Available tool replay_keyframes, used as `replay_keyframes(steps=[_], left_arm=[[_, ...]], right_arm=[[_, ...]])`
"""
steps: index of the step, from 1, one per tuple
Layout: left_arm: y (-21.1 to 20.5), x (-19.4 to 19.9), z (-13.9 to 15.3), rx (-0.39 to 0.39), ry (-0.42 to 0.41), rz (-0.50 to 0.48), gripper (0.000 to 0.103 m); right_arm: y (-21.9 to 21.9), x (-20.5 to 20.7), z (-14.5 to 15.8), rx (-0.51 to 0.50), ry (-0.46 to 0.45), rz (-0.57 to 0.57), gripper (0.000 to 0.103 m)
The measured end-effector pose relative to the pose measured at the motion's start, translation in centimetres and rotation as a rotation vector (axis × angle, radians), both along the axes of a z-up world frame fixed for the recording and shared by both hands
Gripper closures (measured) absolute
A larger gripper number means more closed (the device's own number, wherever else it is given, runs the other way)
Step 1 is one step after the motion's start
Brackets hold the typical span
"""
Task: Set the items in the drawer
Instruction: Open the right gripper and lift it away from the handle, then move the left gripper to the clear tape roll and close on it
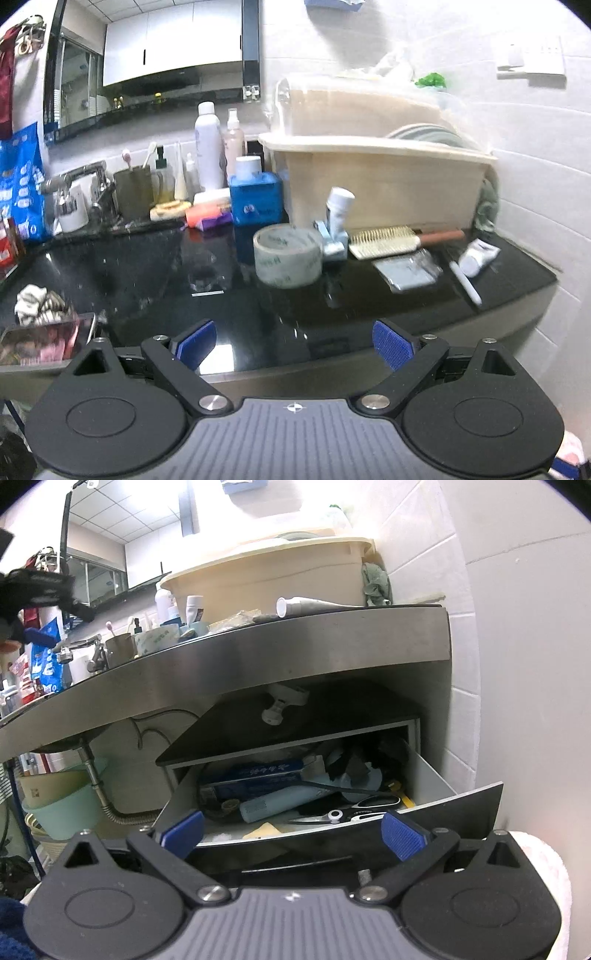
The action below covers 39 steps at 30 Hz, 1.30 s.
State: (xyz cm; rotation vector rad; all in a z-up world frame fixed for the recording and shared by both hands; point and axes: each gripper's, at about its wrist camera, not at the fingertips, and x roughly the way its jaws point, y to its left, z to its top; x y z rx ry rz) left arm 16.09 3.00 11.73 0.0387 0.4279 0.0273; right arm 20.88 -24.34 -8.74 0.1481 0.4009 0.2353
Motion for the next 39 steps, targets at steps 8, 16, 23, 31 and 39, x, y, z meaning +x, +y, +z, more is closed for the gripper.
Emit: replay_keyframes(steps=[8, 16, 23, 31, 39], left_arm=[[2.1, 6.1, 2.4, 0.0, 0.041, 0.03, 0.012], [6.0, 14.3, 3.7, -0.137, 0.189, 0.119, 0.02], [7.8, 20.6, 1.7, -0.249, 0.365, 0.157, 0.048], [7.2, 23.9, 0.2, -0.257, 0.448, 0.184, 0.074], [5.9, 25.0, -0.1, -0.214, 0.484, 0.202, 0.089]], right_arm=[[-0.8, 0.0, -0.2, 0.045, 0.01, -0.017, 0.0], [-1.4, 0.4, -0.7, 0.083, 0.041, -0.03, 0.0], [-1.7, 0.4, -0.8, 0.1, 0.053, -0.035, 0.0], [-2.0, 0.4, -0.9, 0.114, 0.066, -0.054, 0.0], [-1.9, 0.5, -1.0, 0.111, 0.078, -0.06, 0.0]])
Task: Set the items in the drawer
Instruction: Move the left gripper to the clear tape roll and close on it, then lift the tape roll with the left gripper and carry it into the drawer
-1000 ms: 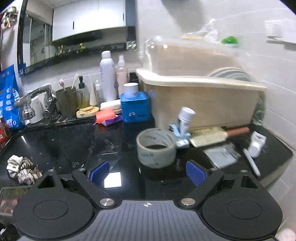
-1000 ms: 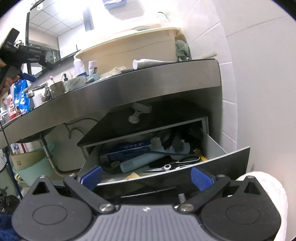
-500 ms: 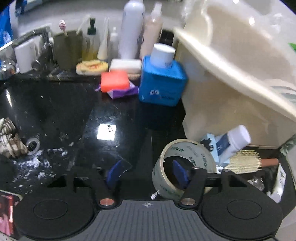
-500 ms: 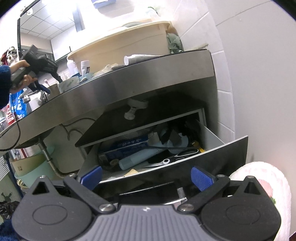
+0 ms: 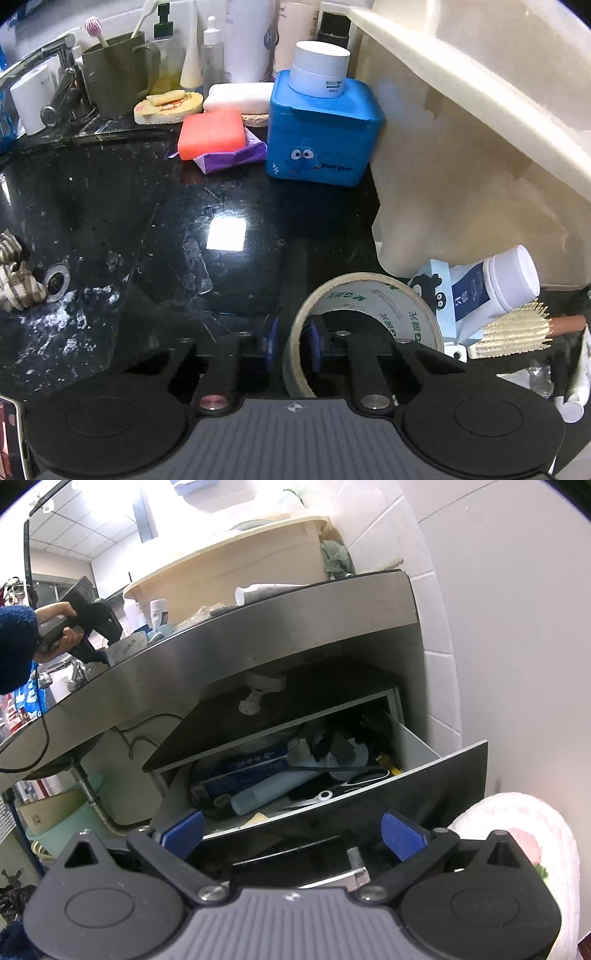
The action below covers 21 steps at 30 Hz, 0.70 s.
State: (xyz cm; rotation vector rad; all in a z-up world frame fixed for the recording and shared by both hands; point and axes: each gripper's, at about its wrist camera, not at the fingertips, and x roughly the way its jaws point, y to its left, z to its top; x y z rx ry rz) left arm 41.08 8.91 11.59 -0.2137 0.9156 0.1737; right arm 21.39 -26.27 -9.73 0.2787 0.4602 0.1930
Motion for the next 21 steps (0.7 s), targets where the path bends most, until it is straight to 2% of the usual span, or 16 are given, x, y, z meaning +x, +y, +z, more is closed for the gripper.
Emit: replay_keyframes(steps=[7, 12, 21], left_arm=[[0.1, -1.4, 0.4, 0.046, -0.014, 0.009, 0.094], [1.1, -3.4, 2.0, 0.021, -0.055, -0.002, 0.094], [0.3, -9.3, 5.2, 0.023, -0.137, -0.107, 0.094]], right_arm=[[0.1, 0.1, 0.0, -0.003, 0.005, 0.0, 0.0], [0.3, 0.1, 0.0, -0.012, 0.008, 0.004, 0.0], [0.9, 0.0, 0.3, -0.045, -0.006, 0.009, 0.0]])
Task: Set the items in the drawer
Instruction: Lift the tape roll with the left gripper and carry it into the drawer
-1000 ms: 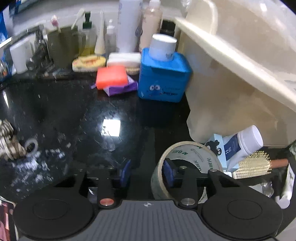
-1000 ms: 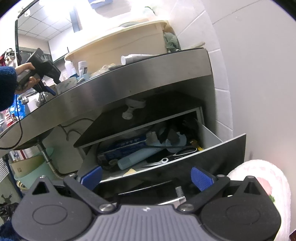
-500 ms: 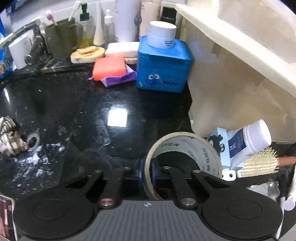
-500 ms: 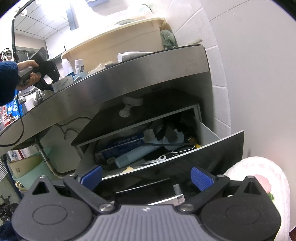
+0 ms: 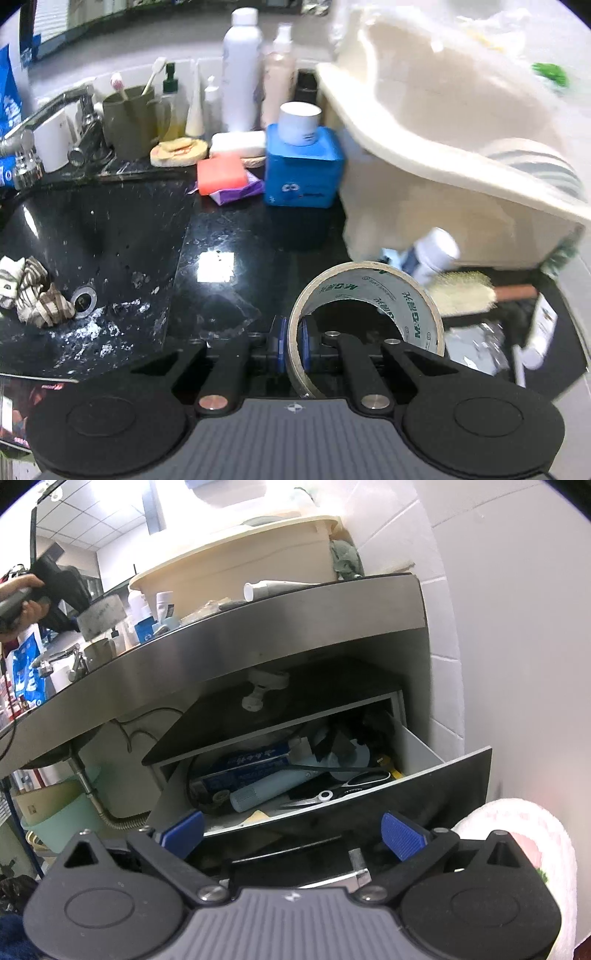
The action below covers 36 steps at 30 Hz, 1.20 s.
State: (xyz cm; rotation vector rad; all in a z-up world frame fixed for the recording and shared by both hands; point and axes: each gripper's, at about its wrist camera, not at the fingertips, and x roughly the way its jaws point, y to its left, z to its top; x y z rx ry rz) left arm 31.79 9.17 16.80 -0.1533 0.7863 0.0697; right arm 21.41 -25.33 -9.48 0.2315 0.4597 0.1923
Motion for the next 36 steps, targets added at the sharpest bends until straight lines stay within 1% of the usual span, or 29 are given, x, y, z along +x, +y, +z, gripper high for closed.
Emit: replay_keyframes(steps=[3, 7, 10, 12, 14, 18, 22, 26, 32, 34, 36], left_arm=[[-0.5, -2.0, 0.3, -0.019, -0.006, -0.038, 0.094], [-1.6, -5.0, 0.6, -0.018, -0.026, -0.092, 0.094], [-2.9, -7.3, 0.3, 0.016, -0.044, -0.136, 0.095], [-4.0, -8.7, -0.2, 0.06, -0.057, -0.162, 0.094], [-4.8, -9.9, -1.1, 0.067, -0.052, -0.196, 0.095], [-6.6, -12.0, -3.3, 0.037, -0.03, -0.266, 0.094], [-8.4, -13.4, -5.9, 0.013, -0.038, -0.296, 0.095], [-10.1, -13.3, -9.0, -0.022, -0.006, -0.319, 0.094], [-12.2, -12.1, -14.8, -0.046, 0.075, -0.307, 0.094], [-12.9, -11.6, -16.4, -0.036, 0.082, -0.301, 0.094], [-13.8, -11.1, -17.8, -0.007, 0.068, -0.298, 0.094]], right_arm=[[0.2, -0.1, 0.1, -0.011, -0.005, 0.001, 0.0], [0.4, 0.0, 0.1, -0.023, -0.005, 0.003, 0.0], [0.6, 0.0, 0.2, -0.034, -0.009, 0.007, 0.0], [0.8, -0.1, 0.2, -0.042, -0.012, 0.011, 0.0], [0.9, -0.1, 0.2, -0.048, -0.014, 0.014, 0.0], [0.9, -0.1, 0.3, -0.053, -0.014, 0.015, 0.0], [1.0, 0.1, 0.3, -0.057, -0.009, 0.017, 0.0], [0.9, 0.0, 0.3, -0.06, -0.01, 0.018, 0.0], [1.0, 0.3, 0.1, -0.064, 0.003, 0.017, 0.0], [1.2, 0.3, 0.1, -0.07, -0.001, 0.023, 0.0], [1.2, 0.2, 0.1, -0.071, -0.004, 0.026, 0.0]])
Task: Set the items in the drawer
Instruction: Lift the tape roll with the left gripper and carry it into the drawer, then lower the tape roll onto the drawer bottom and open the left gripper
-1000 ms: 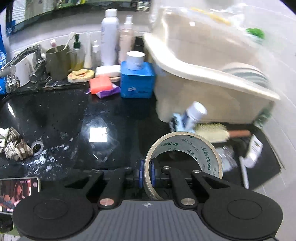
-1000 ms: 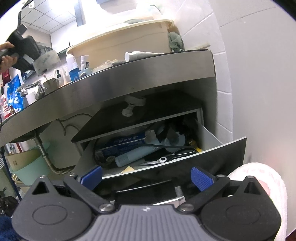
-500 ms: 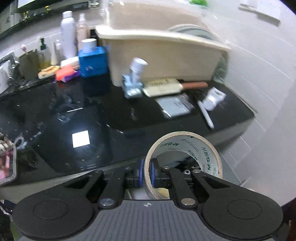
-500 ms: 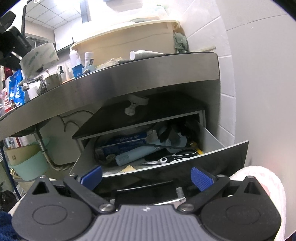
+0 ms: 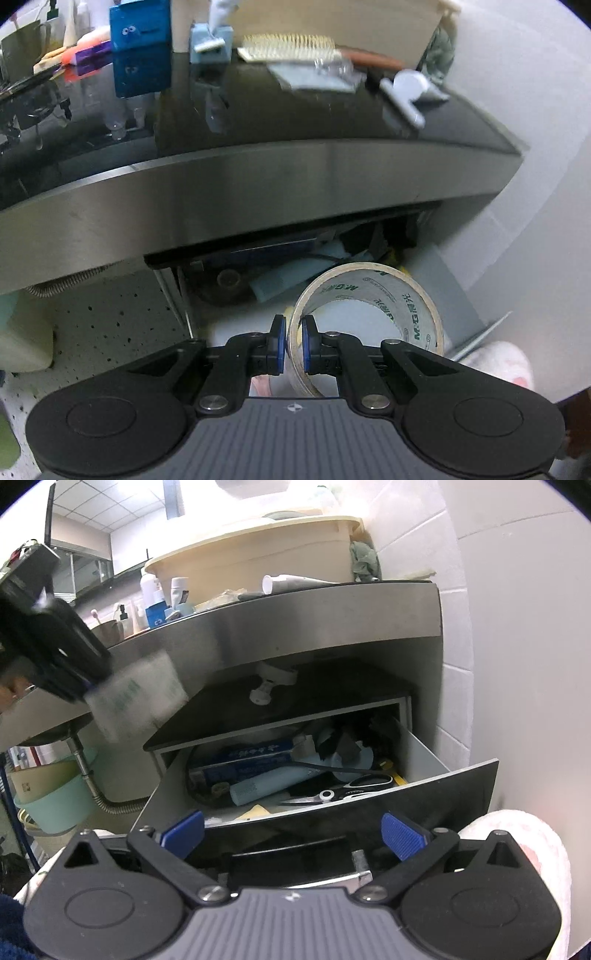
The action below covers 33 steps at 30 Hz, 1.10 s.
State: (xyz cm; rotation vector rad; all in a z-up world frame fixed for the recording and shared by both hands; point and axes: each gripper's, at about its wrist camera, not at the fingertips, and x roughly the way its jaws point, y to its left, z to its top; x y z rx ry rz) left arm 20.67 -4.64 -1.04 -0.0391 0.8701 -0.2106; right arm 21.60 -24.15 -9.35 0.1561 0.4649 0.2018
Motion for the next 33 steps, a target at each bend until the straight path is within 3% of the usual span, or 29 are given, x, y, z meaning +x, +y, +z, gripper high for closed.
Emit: replay_keyframes(steps=[5, 10, 18, 25, 33], left_arm=[[-1.7, 2.1, -3.5, 0.035, 0.012, 0.016, 0.094], [-3.1, 3.9, -7.0, 0.085, 0.009, -0.032, 0.095], [-3.6, 7.0, -12.0, 0.152, 0.148, -0.024, 0.095], [-4.1, 9.3, -14.6, 0.194, 0.24, -0.041, 0.094], [-4.5, 10.5, -15.7, 0.225, 0.292, -0.045, 0.094]], right_arm=[[-0.4, 0.1, -0.1, 0.02, 0.011, -0.012, 0.0], [-0.4, 0.2, -0.3, 0.026, 0.023, -0.012, 0.0], [-0.4, 0.3, -0.4, 0.035, 0.036, -0.003, 0.0], [-0.8, 0.4, -0.6, 0.052, 0.047, -0.013, 0.0], [-1.0, 0.5, -0.7, 0.063, 0.055, -0.021, 0.0]])
